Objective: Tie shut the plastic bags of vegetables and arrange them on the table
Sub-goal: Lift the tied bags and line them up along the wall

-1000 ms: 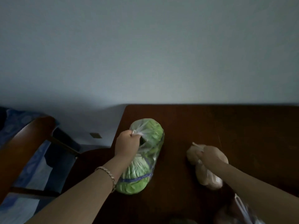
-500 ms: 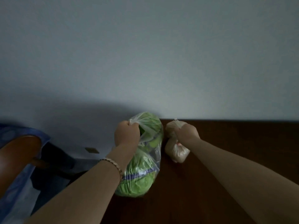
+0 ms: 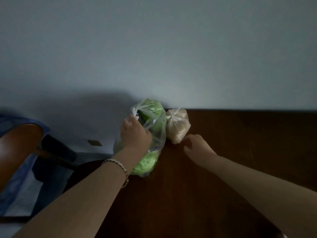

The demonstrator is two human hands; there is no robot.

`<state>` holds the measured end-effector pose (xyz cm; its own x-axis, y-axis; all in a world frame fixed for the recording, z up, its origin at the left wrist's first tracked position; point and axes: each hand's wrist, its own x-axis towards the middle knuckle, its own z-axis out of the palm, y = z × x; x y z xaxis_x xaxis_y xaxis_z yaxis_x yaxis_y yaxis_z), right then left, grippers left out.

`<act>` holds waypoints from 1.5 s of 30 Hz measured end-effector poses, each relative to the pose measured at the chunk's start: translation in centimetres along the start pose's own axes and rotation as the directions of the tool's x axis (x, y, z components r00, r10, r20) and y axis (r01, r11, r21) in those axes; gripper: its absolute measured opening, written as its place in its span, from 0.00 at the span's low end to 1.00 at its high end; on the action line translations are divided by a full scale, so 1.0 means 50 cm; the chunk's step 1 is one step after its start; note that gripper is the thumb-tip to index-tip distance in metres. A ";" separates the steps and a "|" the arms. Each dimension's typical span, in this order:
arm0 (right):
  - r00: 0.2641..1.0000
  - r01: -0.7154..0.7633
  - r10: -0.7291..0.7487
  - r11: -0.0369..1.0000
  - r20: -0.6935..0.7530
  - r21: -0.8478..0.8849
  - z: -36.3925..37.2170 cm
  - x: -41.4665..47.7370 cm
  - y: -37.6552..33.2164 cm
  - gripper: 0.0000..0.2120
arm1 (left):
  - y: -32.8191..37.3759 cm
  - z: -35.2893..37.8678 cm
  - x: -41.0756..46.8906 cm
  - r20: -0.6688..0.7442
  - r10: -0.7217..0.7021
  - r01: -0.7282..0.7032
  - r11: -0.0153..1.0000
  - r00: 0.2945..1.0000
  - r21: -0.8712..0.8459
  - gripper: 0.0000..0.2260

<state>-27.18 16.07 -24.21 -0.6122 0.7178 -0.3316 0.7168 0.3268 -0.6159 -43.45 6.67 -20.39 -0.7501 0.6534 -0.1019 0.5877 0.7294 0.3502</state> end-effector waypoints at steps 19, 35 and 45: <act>0.956 0.176 -0.100 0.947 0.275 -0.269 -0.068 -0.620 0.245 0.14 | 0.068 0.068 -0.725 0.668 0.178 -0.340 0.933 0.722 0.119 0.31; 0.985 0.137 -0.163 0.939 -0.056 -0.315 -0.098 -0.741 0.199 0.13 | 0.015 0.099 -0.883 0.556 -0.019 -0.130 0.965 0.831 0.227 0.41; 0.990 -0.012 0.037 0.985 -0.138 0.172 -0.141 -0.711 0.215 0.11 | 0.015 0.091 -0.844 0.352 0.123 -0.229 0.933 0.928 0.278 0.15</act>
<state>4.65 -1.60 -13.98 -0.5336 0.8073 -0.2522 0.6561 0.2070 -0.7257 -9.98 -19.44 -20.05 -0.5172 0.7672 -0.3793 0.8042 0.5873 0.0912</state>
